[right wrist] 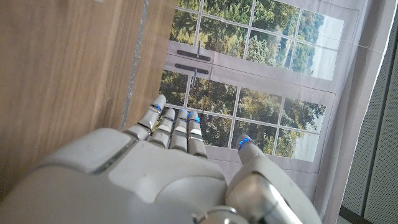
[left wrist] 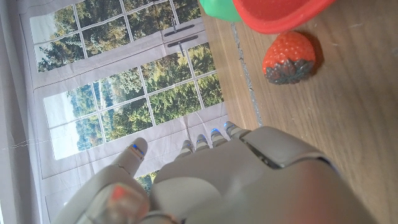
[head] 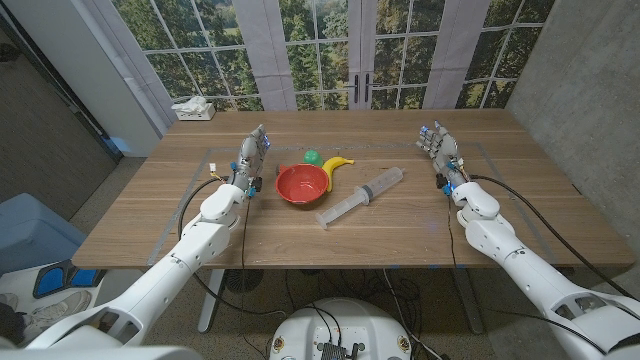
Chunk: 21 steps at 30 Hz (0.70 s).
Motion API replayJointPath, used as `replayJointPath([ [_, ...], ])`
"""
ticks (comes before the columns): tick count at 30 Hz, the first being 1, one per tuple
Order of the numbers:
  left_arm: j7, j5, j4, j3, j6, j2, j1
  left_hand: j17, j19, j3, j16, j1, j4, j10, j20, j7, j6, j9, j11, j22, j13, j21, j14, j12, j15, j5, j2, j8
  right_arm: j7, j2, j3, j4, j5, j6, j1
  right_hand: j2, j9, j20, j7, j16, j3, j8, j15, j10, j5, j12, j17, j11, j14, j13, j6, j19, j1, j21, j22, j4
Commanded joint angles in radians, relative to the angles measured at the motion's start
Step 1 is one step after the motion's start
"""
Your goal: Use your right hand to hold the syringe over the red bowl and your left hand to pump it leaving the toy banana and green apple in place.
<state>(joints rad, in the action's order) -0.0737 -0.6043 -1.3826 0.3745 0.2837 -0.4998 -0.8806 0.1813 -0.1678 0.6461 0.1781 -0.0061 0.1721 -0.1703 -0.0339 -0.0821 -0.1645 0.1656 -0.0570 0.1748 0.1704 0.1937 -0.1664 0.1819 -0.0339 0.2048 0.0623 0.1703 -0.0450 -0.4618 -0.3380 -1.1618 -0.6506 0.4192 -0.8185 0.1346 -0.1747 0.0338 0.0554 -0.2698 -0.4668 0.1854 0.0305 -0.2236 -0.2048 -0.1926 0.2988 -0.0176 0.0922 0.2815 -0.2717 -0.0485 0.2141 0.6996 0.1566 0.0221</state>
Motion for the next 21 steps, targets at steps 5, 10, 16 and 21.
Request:
replayJointPath([
  [5,0.014,0.003,0.011,0.007,-0.009,-0.005,0.013,-0.003,0.009,0.001,0.005,0.012,-0.016,-0.081,-0.128,0.003,-0.004,0.003,0.001,0.001,0.003,0.010,-0.137,0.009,-0.075,0.005,0.079,0.007,0.235,-0.037,-0.023,-0.113,0.195,0.009,-0.065,0.003,-0.005,-0.002,-0.004,-0.002,-0.023,0.011,-0.009,-0.027,0.016,-0.012,-0.014,-0.004,0.032,-0.019,-0.026,-0.041,0.065,-0.019,0.006,-0.068],
  [10,0.018,0.004,0.015,0.011,-0.011,-0.004,0.018,-0.005,0.015,0.000,0.004,0.015,-0.021,-0.076,-0.123,0.002,-0.001,0.003,0.003,0.001,0.003,0.012,-0.133,0.011,-0.073,0.006,0.078,0.008,0.289,-0.064,-0.031,-0.157,0.255,-0.024,-0.083,0.004,-0.006,-0.008,-0.009,-0.003,-0.029,0.014,-0.009,-0.037,0.016,-0.015,-0.018,-0.002,0.037,-0.025,-0.037,-0.056,0.080,-0.023,0.006,-0.088],
  [16,0.020,0.008,0.020,0.016,-0.012,-0.001,0.023,-0.006,0.020,0.000,0.005,0.017,-0.025,-0.070,-0.120,0.002,0.001,0.003,0.004,0.001,0.004,0.013,-0.128,0.013,-0.071,0.006,0.077,0.008,0.323,-0.087,-0.033,-0.192,0.299,-0.048,-0.097,0.004,-0.006,-0.008,-0.012,-0.006,-0.036,0.014,-0.005,-0.043,0.015,-0.015,-0.022,0.000,0.044,-0.031,-0.041,-0.072,0.099,-0.027,0.007,-0.110],
  [21,0.023,0.007,0.021,0.017,-0.011,0.001,0.025,-0.007,0.024,0.000,0.005,0.019,-0.027,-0.068,-0.117,0.002,0.003,0.003,0.003,0.001,0.004,0.014,-0.127,0.013,-0.070,0.006,0.077,0.009,0.343,-0.105,-0.036,-0.217,0.334,-0.063,-0.104,0.004,-0.006,-0.007,-0.011,-0.008,-0.038,0.014,-0.001,-0.046,0.014,-0.015,-0.023,0.000,0.048,-0.035,-0.044,-0.080,0.108,-0.031,0.007,-0.122],
])
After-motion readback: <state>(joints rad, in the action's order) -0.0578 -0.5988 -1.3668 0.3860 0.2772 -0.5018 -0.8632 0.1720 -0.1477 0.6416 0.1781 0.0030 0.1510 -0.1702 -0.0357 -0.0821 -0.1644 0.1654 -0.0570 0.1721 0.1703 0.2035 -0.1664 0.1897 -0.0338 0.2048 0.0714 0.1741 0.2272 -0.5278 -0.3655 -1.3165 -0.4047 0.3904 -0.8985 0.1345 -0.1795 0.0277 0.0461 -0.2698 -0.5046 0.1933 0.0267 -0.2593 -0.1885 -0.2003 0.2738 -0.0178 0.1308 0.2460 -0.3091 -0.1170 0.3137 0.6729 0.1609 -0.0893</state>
